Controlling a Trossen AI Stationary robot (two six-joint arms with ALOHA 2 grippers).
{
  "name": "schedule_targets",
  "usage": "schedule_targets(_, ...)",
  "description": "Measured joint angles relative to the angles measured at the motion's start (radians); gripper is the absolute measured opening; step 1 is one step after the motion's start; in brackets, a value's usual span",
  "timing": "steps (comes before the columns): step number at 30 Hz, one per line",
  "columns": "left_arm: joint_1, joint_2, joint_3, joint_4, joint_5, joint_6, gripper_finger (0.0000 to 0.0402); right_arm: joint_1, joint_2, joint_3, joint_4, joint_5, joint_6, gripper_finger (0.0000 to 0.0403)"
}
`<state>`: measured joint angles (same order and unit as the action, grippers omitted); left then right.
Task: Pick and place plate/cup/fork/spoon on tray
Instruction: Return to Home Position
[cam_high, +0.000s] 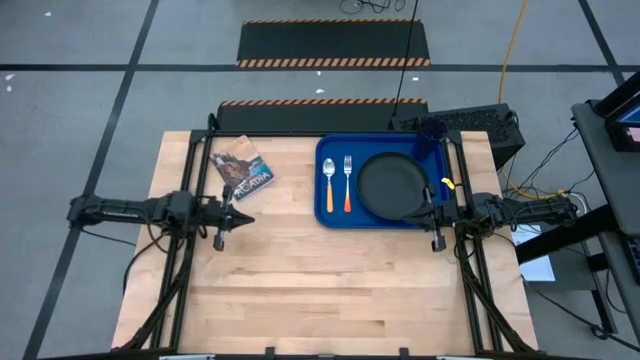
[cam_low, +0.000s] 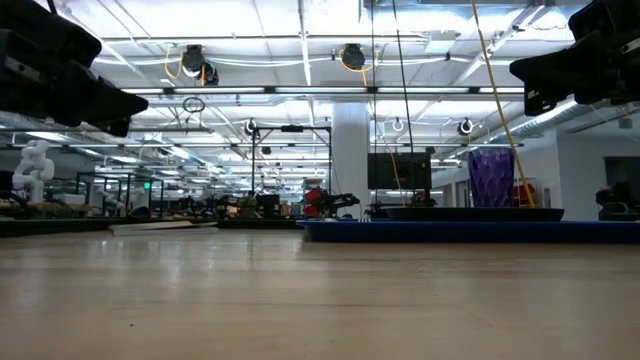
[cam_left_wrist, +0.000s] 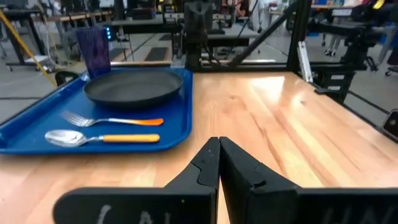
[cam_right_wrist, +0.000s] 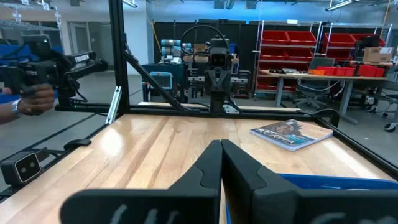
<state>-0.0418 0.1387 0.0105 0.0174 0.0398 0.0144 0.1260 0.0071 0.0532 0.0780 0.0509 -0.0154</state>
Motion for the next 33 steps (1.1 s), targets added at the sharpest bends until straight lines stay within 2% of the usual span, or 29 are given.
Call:
schedule_targets(18, 0.009, -0.132, 0.000, -0.001, 0.005, 0.059, 0.0010, 0.000, 0.000, 0.000, 0.000, 0.000, 0.000, 0.0000)
schedule_targets(25, 0.026, -0.136, 0.000, -0.002, -0.019, 0.072, 0.0010, 0.000, 0.000, 0.000, 0.000, 0.000, 0.000, 0.0000)
schedule_targets(33, 0.026, -0.136, 0.000, -0.001, 0.020, 0.050, 0.0010, 0.000, 0.000, 0.000, 0.000, 0.000, 0.000, 0.0000)
